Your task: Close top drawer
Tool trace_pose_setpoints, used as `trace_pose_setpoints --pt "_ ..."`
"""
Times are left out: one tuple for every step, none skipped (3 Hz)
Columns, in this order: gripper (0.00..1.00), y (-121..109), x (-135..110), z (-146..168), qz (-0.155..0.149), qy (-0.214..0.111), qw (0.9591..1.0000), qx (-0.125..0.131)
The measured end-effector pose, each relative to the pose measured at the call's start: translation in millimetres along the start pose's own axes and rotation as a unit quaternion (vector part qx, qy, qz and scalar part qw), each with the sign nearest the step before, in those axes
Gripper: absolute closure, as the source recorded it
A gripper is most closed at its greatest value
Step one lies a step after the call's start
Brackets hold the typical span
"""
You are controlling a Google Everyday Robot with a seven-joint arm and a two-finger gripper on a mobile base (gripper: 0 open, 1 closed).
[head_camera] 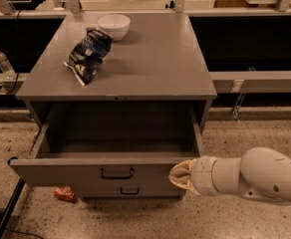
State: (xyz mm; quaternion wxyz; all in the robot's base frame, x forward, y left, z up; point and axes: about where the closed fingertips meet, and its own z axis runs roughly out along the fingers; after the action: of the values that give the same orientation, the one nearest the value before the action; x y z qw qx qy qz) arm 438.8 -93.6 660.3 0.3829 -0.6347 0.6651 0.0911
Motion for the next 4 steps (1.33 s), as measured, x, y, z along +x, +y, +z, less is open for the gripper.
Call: trace_pose_setpoints --pt "1.0 -12 7 22 -0.008 0.007 0.9998 0.016" --pt "1.0 -29 18 41 -0.02 0.014 0.9993 0.027" --pt "1.0 -57 31 58 -0.039 0.023 0.9982 0.039" --pt "1.0 -75 39 66 -0.046 0.025 0.9975 0.047"
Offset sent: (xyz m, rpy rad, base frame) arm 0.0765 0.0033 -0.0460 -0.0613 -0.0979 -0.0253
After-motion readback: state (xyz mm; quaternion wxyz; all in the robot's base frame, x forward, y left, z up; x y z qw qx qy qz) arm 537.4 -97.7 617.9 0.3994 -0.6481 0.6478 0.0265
